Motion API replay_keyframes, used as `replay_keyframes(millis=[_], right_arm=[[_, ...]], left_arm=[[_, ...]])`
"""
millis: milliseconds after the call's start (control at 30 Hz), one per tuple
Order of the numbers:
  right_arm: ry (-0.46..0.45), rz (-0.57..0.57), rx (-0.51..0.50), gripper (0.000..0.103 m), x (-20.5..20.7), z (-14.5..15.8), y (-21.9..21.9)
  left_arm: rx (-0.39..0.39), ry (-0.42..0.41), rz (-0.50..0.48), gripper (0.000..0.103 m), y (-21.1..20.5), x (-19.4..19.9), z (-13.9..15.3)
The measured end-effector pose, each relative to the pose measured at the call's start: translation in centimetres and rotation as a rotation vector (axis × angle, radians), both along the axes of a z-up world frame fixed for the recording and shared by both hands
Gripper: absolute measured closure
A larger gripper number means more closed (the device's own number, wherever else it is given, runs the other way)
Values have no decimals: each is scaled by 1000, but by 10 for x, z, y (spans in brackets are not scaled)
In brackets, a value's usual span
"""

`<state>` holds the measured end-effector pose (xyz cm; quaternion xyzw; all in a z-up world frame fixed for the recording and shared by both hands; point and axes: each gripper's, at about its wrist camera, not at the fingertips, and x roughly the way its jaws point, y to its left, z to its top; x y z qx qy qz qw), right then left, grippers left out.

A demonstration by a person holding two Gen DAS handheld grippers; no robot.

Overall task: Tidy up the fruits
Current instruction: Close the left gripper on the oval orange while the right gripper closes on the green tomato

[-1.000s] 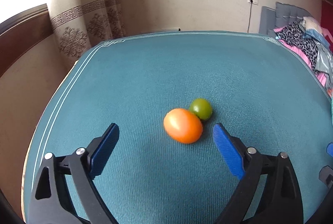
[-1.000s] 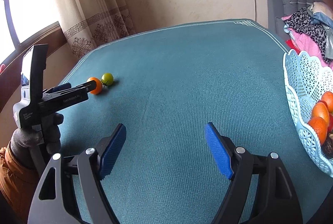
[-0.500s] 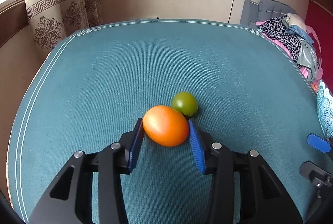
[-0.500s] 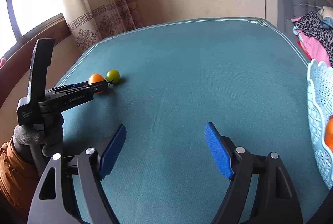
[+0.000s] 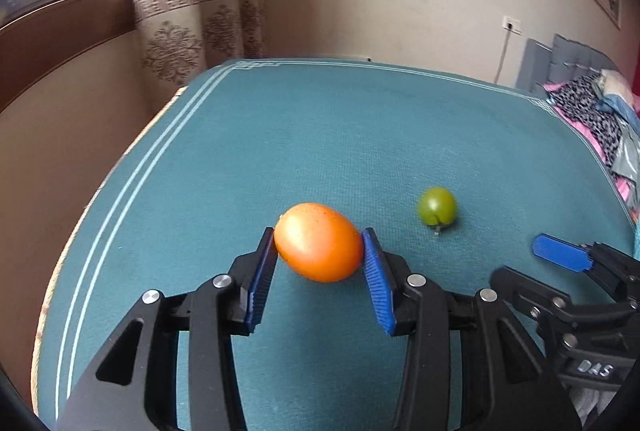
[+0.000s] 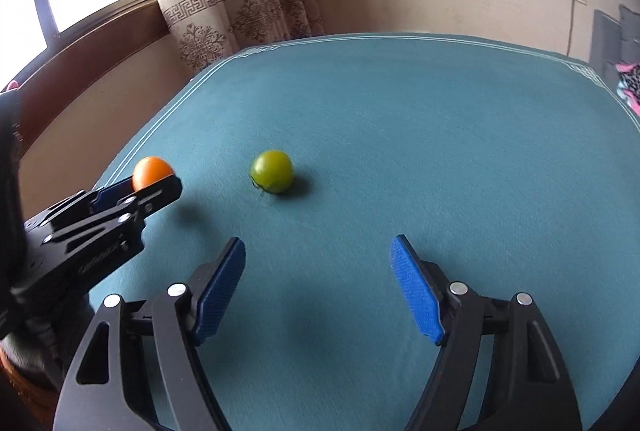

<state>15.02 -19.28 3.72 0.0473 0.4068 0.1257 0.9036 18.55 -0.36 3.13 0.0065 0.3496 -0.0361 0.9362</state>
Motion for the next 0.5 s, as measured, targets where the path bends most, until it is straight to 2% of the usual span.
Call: replay_keyframes(millis=[167,500], right_arm=[[9,32,3,46,28,-3,16],[27,68,6,64,60,-5,33]], left_arm=[[-26,4,55,59,13,2,0],[-53,32,78,59,20,8,-3]])
